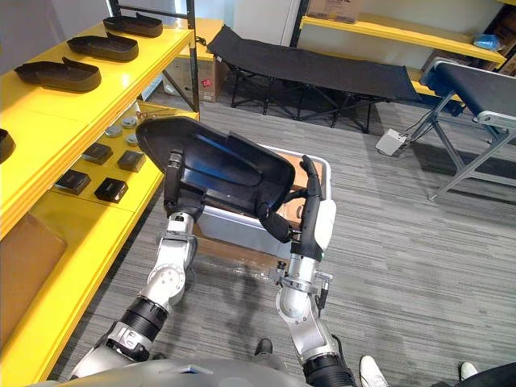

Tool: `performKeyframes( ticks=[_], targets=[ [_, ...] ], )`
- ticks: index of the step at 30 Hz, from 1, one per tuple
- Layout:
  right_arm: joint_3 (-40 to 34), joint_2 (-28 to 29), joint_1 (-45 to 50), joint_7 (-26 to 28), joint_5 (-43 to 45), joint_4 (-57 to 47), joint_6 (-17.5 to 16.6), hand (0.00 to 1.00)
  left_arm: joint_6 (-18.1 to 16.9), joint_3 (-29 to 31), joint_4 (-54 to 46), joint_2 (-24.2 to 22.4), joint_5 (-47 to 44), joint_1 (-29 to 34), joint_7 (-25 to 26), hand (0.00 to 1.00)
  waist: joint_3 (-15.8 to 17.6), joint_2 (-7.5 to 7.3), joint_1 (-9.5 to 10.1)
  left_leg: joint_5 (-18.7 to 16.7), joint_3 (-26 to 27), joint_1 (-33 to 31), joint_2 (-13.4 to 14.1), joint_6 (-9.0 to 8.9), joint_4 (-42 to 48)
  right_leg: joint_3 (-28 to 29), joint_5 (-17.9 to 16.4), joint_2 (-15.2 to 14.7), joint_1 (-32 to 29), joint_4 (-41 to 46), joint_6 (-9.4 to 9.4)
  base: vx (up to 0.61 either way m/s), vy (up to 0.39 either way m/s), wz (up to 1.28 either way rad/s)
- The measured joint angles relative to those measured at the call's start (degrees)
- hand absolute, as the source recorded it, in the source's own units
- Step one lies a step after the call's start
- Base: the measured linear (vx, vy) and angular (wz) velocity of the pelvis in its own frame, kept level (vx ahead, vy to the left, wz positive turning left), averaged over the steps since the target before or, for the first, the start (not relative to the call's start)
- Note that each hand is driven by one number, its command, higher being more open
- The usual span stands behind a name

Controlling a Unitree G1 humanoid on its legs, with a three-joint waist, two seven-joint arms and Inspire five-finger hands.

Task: Walk over and take three plastic housings, then place them on the shelf

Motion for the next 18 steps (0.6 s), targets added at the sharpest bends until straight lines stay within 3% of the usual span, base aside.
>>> performKeyframes(
  ticks=[12, 18],
  targets=[
    [0.14, 0.32, -2.89, 4.80, 8.35, -3.39, 0.53, 1.00, 1.57, 15.73, -4.49, 1.59, 50.83, 6.15, 27.09, 0.00, -0.09, 0.56, 0.78, -0.03, -0.13, -0.08, 0.01, 0.06, 0.01, -0.23, -0.04, 0.17, 0.07, 0.29, -0.08, 0.00, 0.000, 0.00],
    [-0.53, 0.04, -2.07, 14.52, 14.56, -3.62, 0.74, 1.00, 1.54, 21.94, -14.00, 3.14, 56.94, 8.62, 27.07, 0.00, -0.71, 2.29, 0.94, -0.64, -0.82, -0.22, 0.03, 0.26, 0.04, -1.21, -0.53, 0.16, 0.16, 0.24, -0.40, 0.00, 0.000, 0.06]
  ],
)
